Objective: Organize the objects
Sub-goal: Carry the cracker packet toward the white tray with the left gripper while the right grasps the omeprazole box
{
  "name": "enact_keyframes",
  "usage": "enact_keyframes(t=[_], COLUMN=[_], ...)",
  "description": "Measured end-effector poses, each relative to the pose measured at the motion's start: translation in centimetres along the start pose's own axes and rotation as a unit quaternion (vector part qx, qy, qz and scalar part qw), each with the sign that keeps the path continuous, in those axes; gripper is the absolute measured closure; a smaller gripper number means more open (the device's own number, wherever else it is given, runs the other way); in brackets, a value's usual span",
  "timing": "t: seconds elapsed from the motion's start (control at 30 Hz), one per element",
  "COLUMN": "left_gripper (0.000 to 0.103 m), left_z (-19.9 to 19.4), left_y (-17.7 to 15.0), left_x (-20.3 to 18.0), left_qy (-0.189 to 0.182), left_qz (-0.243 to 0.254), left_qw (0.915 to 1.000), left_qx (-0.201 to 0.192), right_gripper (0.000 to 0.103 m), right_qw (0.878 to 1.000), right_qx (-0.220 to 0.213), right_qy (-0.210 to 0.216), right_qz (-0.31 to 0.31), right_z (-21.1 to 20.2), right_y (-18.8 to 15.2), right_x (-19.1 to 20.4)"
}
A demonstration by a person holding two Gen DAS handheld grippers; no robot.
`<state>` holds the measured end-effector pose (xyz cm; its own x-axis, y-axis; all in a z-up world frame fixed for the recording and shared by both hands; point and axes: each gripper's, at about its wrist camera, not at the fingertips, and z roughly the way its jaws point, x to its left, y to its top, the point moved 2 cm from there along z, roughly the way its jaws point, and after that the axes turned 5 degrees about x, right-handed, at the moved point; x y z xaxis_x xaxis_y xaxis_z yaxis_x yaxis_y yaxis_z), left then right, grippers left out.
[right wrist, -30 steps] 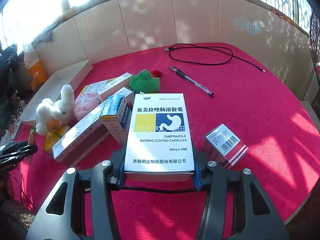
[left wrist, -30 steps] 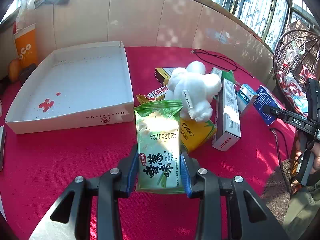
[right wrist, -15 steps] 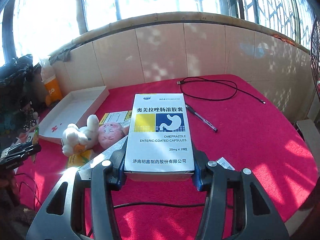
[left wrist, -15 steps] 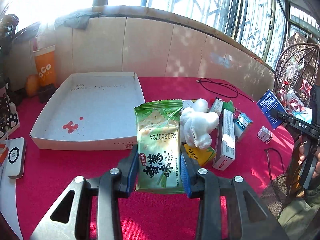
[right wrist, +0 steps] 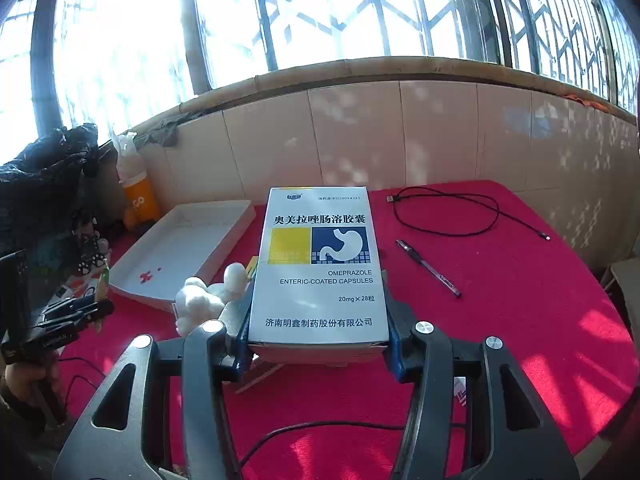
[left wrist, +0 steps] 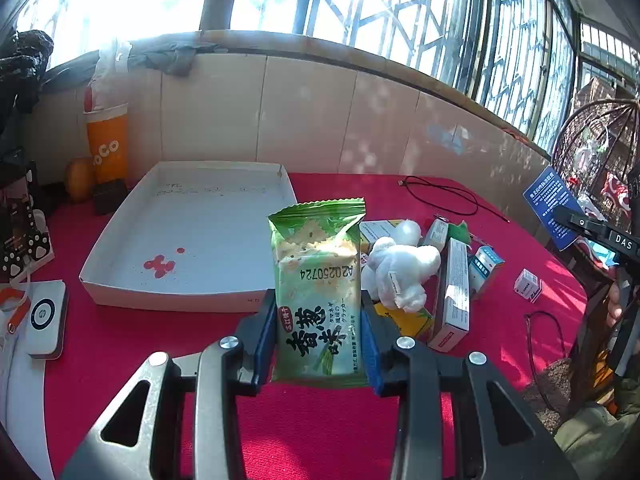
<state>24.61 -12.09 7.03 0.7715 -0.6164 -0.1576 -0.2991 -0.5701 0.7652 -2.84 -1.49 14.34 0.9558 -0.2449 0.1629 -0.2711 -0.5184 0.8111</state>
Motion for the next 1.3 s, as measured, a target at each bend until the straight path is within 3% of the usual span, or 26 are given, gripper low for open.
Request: enact_keyframes(t=[0.87,1.3], left_gripper=[0.065,0.065], left_z=[-2.5,-3.6], left_y=[1.1,7.9], left_x=[4.2,6.5], left_qy=[0.037,0.052], left_qz=[-0.028,-0.019], left_qw=[0.9982,0.9949], left_qx=[-0.037,-0.084], right_gripper=[0.053,0.053], right_qw=[0.994,0.988], right_qx=[-0.029,-0.020], right_qy=[0.082,0.130], right_qz=[-0.072,-0.084], right_z=[-1.1,2.1], right_y=[4.6,7.7], right_x=[8.3,14.0])
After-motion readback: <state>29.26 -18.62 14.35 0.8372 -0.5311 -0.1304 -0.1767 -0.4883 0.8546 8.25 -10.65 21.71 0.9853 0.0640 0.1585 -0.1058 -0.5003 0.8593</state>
